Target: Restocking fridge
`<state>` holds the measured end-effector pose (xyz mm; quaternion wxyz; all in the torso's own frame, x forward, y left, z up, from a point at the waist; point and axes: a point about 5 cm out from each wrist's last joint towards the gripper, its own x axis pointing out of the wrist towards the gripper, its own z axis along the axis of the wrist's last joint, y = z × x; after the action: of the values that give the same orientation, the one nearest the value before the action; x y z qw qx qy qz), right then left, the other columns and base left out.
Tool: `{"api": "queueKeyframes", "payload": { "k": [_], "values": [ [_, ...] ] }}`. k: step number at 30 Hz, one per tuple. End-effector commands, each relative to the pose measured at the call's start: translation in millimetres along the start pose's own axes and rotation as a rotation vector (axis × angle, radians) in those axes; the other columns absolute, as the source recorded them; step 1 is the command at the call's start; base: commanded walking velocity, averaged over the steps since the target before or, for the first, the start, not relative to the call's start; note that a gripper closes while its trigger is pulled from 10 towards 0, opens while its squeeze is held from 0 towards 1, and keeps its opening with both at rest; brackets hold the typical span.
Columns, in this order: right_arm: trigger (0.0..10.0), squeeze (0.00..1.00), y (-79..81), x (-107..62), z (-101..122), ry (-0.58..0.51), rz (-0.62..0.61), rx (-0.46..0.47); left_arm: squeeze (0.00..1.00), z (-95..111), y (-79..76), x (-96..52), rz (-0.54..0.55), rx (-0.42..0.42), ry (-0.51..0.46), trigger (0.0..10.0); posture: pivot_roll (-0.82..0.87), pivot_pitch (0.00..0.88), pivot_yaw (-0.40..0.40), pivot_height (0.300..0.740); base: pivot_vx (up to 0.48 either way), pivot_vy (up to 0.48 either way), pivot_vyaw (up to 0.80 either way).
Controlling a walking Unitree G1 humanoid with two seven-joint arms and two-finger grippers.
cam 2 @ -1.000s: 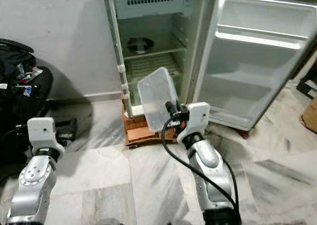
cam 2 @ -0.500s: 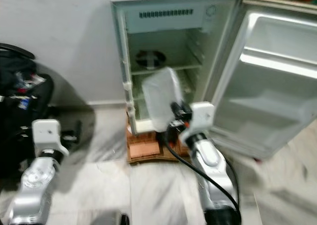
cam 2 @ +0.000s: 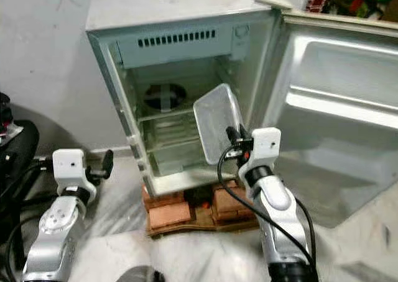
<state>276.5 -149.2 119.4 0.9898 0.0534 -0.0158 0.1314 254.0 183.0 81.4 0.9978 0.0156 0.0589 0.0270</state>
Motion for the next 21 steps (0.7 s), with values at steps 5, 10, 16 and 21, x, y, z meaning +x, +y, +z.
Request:
{"api": "queueKeyframes", "payload": {
  "k": [5,10,16,21],
  "values": [
    [10.0,0.00,10.8,2.6,1.4,-0.014,0.035,0.007,0.00,-1.4,6.7,-1.1,0.017,0.002,0.016,10.0,0.05,0.052,0.010,0.740,0.441,0.000,0.00],
    [10.0,0.00,9.2,3.2,1.1,-0.011,0.031,0.009,0.00,-2.5,6.6,-1.7,0.020,0.000,0.027,10.0,0.05,0.054,0.007,0.740,0.272,0.000,0.00],
    [10.0,0.00,8.9,2.4,-0.3,-0.001,0.035,0.011,0.00,-3.8,7.1,-4.8,0.024,-0.005,0.031,10.0,0.06,0.061,-0.001,0.740,0.000,0.000,0.00],
    [10.0,0.00,15.8,1.1,-5.0,0.018,0.077,0.018,0.00,-6.2,9.5,-10.6,0.036,-0.006,0.045,10.0,0.07,0.067,-0.005,0.740,0.000,0.000,0.18]
  ]
}}
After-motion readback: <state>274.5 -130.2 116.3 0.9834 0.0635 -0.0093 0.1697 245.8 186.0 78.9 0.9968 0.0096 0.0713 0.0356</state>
